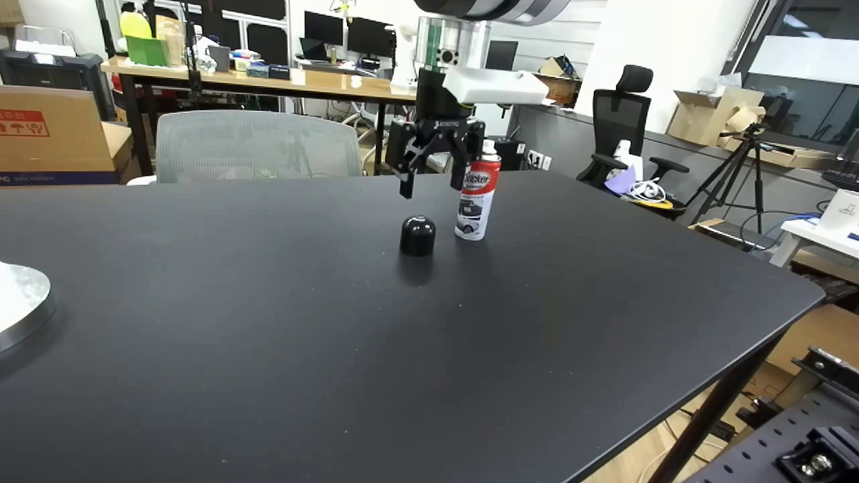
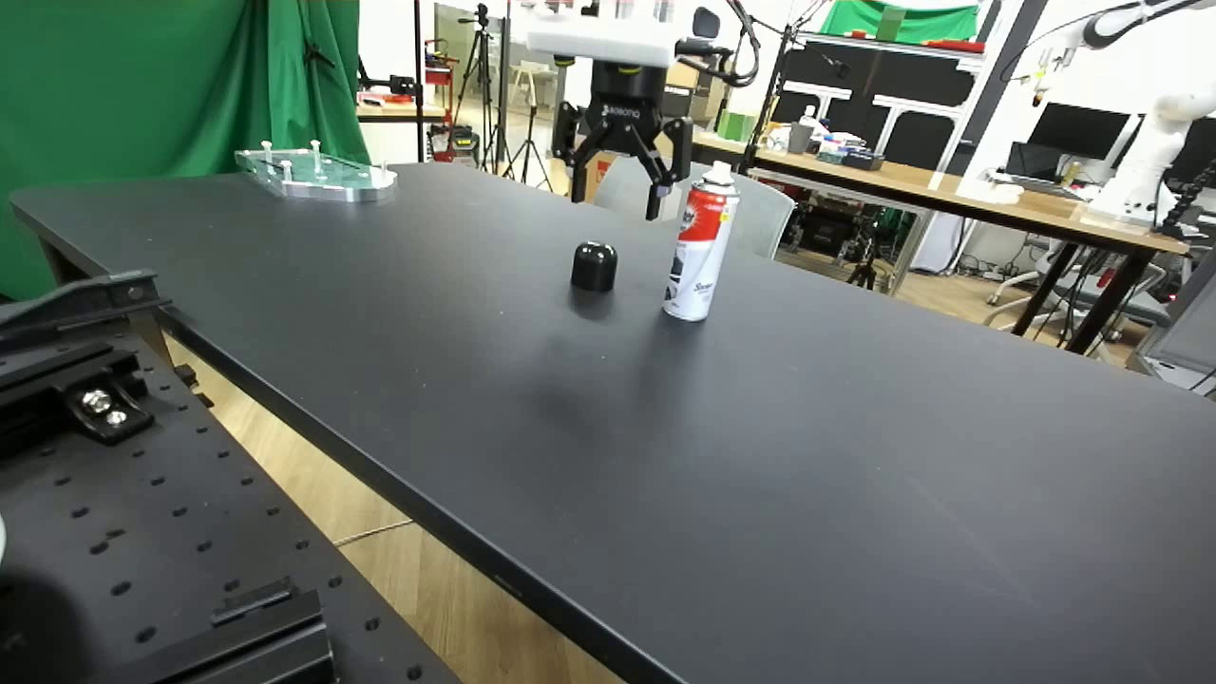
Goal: Pick up the black lid from the table and put it on the white can.
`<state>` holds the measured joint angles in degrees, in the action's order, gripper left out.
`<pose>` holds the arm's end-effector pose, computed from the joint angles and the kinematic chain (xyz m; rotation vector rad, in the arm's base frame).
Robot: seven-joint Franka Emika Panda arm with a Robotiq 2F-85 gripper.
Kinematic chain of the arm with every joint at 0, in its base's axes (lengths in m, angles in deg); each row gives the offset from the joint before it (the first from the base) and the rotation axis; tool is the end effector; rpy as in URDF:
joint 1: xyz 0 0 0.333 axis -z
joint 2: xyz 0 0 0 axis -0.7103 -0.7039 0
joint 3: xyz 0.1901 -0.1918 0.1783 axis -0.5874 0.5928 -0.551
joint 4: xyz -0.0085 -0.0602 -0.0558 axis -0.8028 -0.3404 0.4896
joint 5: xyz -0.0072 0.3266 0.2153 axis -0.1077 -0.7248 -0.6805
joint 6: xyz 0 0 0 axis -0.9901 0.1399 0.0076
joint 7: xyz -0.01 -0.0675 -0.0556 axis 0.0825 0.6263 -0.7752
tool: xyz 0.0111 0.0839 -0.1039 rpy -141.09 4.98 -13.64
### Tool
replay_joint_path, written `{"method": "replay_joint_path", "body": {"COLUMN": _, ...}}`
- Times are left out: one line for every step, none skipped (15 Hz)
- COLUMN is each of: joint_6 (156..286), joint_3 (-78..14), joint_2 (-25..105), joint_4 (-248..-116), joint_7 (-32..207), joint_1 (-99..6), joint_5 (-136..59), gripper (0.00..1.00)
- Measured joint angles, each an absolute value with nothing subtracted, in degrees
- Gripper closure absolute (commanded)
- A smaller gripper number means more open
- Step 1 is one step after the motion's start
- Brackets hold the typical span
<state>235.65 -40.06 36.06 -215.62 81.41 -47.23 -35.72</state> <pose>0.5611 0.0614 0.2041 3.0989 0.3243 0.0790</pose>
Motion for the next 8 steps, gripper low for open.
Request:
{"method": "replay_joint_path", "body": {"joint_6": 235.6, "joint_3": -40.23, "joint_2": 34.89, "joint_4": -214.7, "joint_7": 80.55, "joint_1": -47.23, "joint_5": -36.35, "gripper": 0.0}}
{"method": "replay_joint_path", "body": {"joint_6": 235.44, "joint_3": -40.51, "joint_2": 33.75, "joint_4": -213.8, "joint_7": 79.58, "joint_1": -47.23, "joint_5": -37.21, "gripper": 0.0}}
{"method": "replay_joint_path", "body": {"joint_6": 235.12, "joint_3": -40.84, "joint_2": 32.82, "joint_4": -213.05, "joint_7": 78.77, "joint_1": -47.23, "joint_5": -38.03, "gripper": 0.0}}
{"method": "replay_joint_path", "body": {"joint_6": 234.77, "joint_3": -41.23, "joint_2": 32.0, "joint_4": -212.42, "joint_7": 77.9, "joint_1": -47.23, "joint_5": -38.97, "gripper": 0.0}}
{"method": "replay_joint_path", "body": {"joint_6": 234.21, "joint_3": -41.65, "joint_2": 31.32, "joint_4": -211.86, "joint_7": 77.07, "joint_1": -47.22, "joint_5": -39.91, "gripper": 0.0}}
{"method": "replay_joint_path", "body": {"joint_6": 233.57, "joint_3": -41.99, "joint_2": 30.8, "joint_4": -211.44, "joint_7": 76.46, "joint_1": -47.21, "joint_5": -40.74, "gripper": 0.0}}
{"method": "replay_joint_path", "body": {"joint_6": 232.78, "joint_3": -42.29, "joint_2": 30.39, "joint_4": -211.03, "joint_7": 75.97, "joint_1": -47.21, "joint_5": -41.55, "gripper": 0.0}}
{"method": "replay_joint_path", "body": {"joint_6": 232.06, "joint_3": -42.47, "joint_2": 30.08, "joint_4": -210.72, "joint_7": 75.78, "joint_1": -47.22, "joint_5": -42.05, "gripper": 0.0}}
